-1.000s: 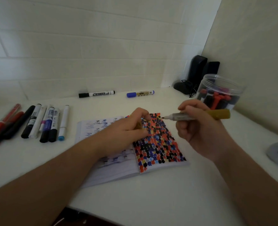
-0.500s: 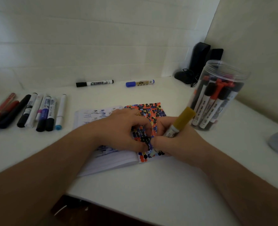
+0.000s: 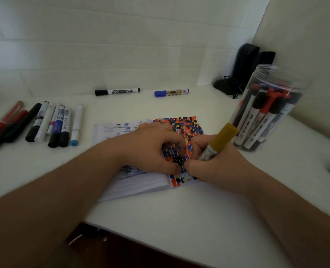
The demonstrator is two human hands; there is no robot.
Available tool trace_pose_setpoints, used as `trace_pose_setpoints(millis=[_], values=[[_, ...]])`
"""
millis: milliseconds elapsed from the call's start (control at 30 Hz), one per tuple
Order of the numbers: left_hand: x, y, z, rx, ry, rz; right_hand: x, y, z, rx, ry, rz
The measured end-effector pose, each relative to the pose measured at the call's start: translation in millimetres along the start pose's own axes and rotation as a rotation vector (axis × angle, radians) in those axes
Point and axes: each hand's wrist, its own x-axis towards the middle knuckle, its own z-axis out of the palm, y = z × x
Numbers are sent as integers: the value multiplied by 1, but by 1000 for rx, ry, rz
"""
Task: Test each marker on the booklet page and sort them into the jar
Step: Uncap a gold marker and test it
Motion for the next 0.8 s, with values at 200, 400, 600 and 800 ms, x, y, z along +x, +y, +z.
trace_pose_setpoints(millis=[200, 400, 600, 800], values=[[-1, 1, 0, -14, -12, -3, 0, 2, -3, 80, -3, 49], [-1, -1, 1, -7, -9, 4, -1, -1, 0, 20, -37, -1], [0, -1, 1, -16, -10, 3, 1, 3, -1, 43, 9, 37], [-1, 0, 0, -19, -11, -6, 1, 2, 1, 49, -2, 19]])
